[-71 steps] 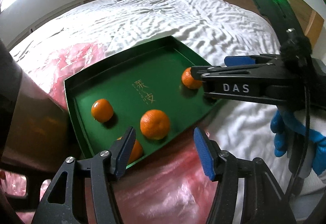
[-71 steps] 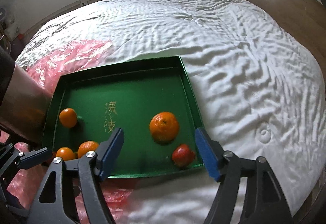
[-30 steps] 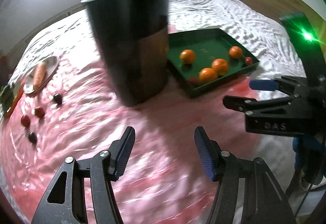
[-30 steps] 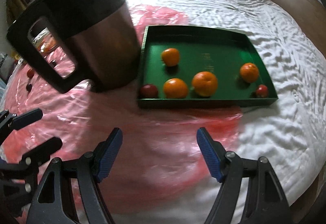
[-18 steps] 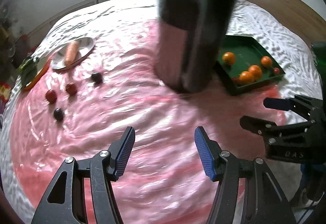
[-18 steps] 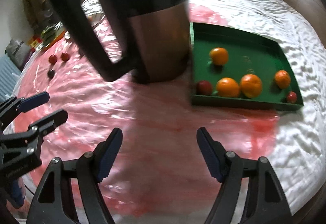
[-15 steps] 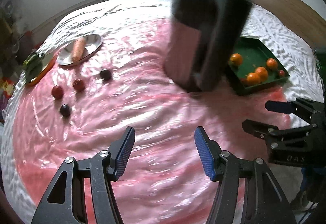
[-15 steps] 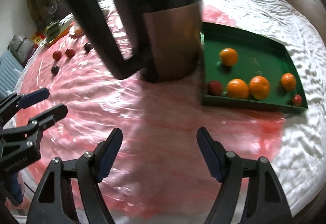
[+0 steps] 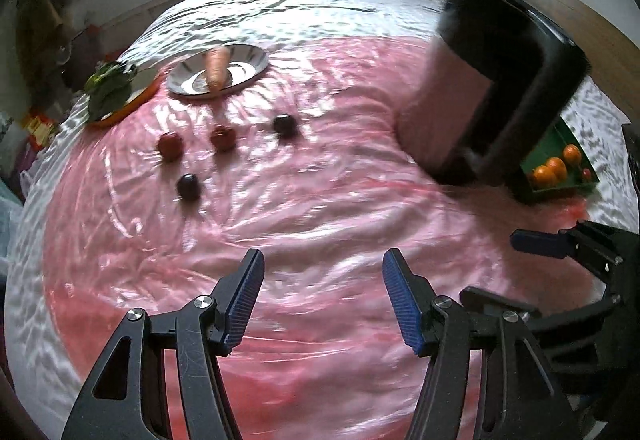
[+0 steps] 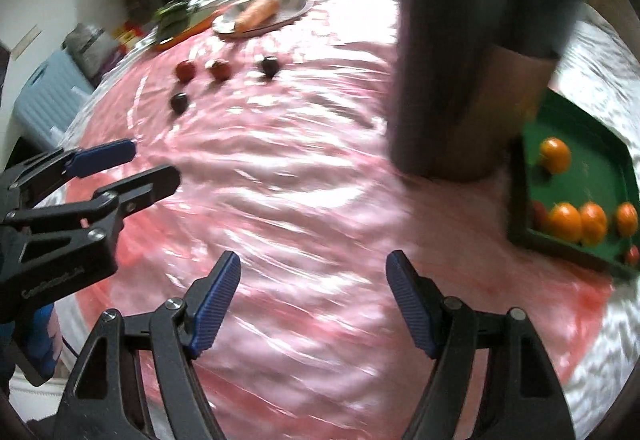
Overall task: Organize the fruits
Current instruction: 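Withdraw both open tools from the green tray back over the fruit, then grasp a dark plum with the left tool while the right tool grasps another plum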
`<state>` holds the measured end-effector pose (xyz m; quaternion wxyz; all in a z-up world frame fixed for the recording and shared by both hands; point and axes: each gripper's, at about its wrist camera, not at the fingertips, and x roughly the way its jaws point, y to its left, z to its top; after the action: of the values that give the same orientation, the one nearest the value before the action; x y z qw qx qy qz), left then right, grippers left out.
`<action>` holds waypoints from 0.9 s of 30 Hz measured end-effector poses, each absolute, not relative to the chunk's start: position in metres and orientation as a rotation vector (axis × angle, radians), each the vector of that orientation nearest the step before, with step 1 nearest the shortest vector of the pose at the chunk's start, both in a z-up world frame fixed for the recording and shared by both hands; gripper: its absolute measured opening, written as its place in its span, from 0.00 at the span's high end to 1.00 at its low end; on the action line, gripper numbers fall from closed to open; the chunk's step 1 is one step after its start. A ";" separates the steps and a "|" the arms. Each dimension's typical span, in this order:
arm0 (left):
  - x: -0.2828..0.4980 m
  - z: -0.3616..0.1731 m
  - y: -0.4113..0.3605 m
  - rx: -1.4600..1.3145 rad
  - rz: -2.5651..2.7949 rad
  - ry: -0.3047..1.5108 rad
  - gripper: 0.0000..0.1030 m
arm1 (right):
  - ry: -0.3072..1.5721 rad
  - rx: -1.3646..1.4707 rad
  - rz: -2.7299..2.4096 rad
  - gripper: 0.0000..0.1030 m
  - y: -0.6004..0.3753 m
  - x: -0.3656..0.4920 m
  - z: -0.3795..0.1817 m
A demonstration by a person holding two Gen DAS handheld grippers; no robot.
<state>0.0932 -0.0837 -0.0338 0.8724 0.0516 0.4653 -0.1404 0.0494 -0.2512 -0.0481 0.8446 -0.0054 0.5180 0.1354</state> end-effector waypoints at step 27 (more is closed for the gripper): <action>0.176 -0.064 0.025 -0.077 -0.052 0.973 0.46 | 1.003 -0.076 0.398 0.00 -0.166 0.171 -0.052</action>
<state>0.1759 0.0247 -0.0638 0.8829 -0.0372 0.4674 -0.0250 0.1713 -0.1661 -0.0516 0.8572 -0.0363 0.4775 0.1893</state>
